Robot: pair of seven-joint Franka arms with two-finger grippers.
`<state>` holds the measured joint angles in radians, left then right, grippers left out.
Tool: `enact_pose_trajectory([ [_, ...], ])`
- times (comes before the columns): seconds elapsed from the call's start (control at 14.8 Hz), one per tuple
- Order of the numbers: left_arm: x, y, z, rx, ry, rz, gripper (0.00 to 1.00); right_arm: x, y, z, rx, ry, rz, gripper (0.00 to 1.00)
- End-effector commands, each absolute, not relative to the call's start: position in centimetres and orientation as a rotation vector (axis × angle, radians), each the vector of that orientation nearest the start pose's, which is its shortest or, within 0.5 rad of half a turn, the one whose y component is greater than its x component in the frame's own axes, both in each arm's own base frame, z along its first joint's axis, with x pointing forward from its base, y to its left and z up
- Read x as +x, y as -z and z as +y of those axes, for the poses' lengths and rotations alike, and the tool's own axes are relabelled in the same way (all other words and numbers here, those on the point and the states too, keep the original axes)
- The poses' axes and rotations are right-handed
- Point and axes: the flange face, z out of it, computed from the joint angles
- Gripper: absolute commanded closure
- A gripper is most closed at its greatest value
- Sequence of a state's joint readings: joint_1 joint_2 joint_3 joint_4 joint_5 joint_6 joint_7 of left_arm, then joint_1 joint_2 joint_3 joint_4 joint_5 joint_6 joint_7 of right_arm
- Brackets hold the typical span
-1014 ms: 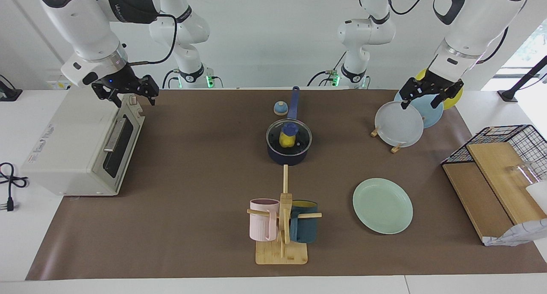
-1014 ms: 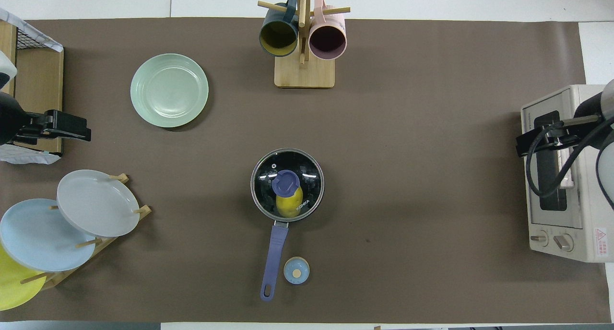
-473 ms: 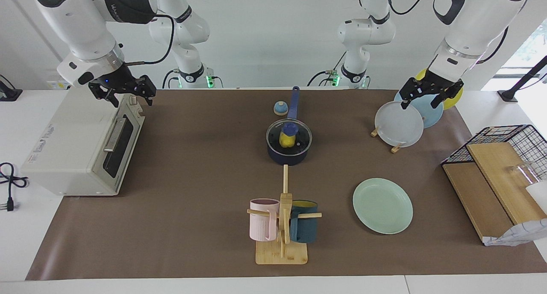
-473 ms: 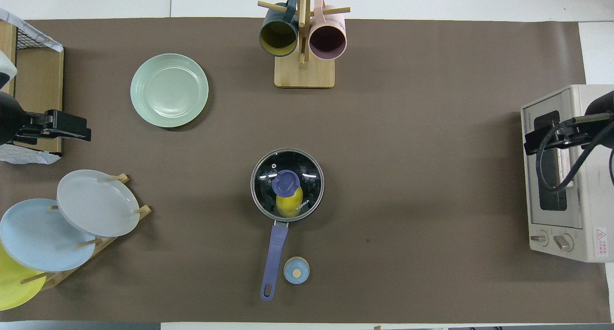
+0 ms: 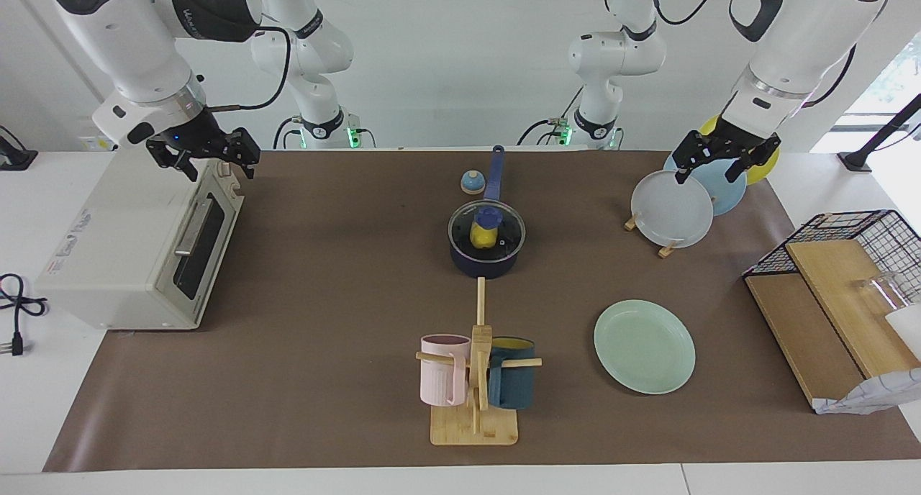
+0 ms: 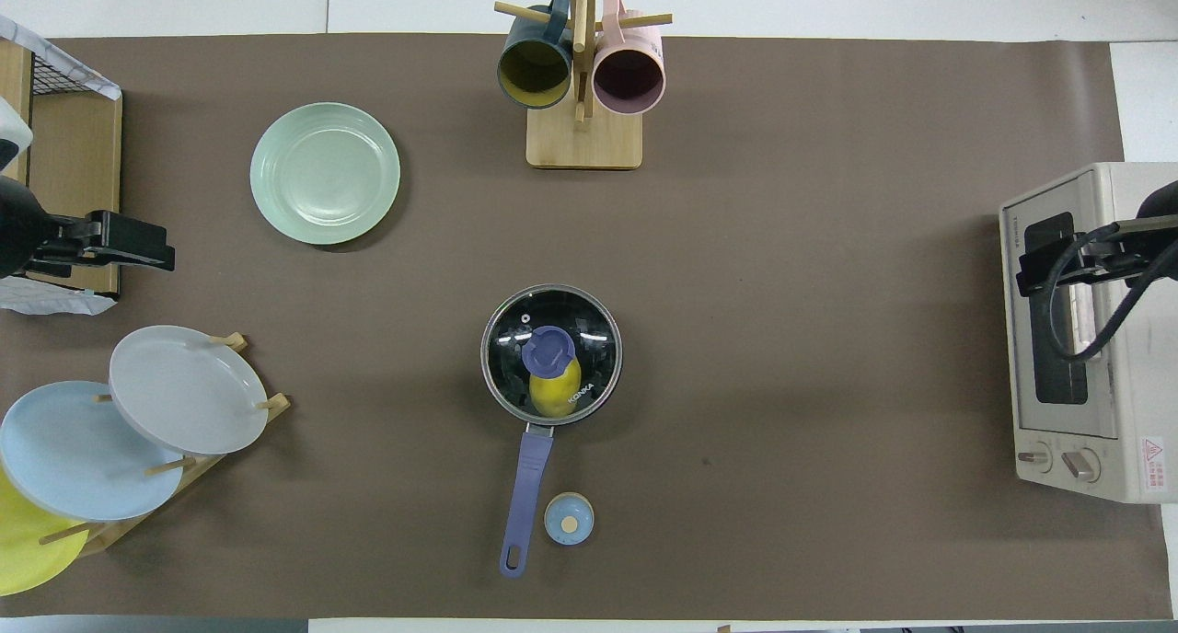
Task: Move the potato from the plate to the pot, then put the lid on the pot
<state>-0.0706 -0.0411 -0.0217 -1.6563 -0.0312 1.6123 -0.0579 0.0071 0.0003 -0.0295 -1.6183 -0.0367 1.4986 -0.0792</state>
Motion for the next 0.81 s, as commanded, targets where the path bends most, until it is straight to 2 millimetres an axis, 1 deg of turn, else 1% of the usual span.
enact_pose_trajectory([
  [0.0, 53.38, -61.21, -5.02, -3.159, -0.004, 0.059, 0.0, 54.74, -59.82, -1.48, -3.159, -0.179, -0.067, 0.0],
  [0.74, 53.38, -61.21, -5.02, -3.159, -0.004, 0.059, 0.0, 54.78, -59.97, -1.35, -3.155, -0.171, -0.07, 0.0],
])
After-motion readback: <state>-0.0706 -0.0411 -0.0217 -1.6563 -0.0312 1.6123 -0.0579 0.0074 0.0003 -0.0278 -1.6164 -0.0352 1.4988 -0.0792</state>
